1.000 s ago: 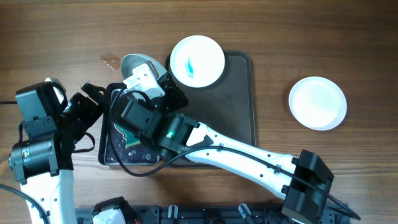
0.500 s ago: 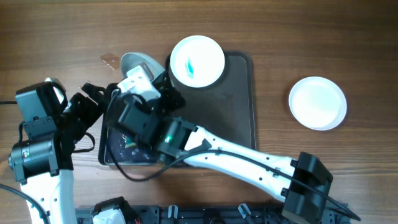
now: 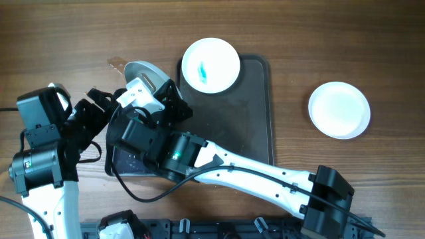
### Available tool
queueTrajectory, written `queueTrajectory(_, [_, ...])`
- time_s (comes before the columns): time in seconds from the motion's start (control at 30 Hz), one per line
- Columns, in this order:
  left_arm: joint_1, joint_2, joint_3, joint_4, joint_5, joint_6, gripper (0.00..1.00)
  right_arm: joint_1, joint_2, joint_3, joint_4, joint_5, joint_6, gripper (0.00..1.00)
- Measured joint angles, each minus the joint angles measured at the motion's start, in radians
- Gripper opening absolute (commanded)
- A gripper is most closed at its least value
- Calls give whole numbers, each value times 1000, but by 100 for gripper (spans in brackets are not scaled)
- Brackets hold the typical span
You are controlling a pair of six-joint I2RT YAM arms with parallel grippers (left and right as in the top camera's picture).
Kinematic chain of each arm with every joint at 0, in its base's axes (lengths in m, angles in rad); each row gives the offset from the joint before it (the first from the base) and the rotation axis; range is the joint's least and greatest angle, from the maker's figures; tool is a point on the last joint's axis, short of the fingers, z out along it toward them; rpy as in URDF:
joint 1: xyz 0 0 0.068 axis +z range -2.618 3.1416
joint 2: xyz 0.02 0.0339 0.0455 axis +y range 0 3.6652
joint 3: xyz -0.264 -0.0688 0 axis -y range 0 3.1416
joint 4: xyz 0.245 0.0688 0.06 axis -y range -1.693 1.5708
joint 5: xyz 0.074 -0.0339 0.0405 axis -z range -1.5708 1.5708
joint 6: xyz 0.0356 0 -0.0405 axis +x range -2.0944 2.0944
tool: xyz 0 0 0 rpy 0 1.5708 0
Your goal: Clean dirty plates on tray and stack at the side
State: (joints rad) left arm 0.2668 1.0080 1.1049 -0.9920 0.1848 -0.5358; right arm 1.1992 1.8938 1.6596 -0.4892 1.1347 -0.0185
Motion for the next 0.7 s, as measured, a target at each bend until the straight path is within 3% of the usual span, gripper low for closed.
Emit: queueTrajectory(0.7, [0,0,0,0,0,0,100,11,-2,0,109,75,-178,4])
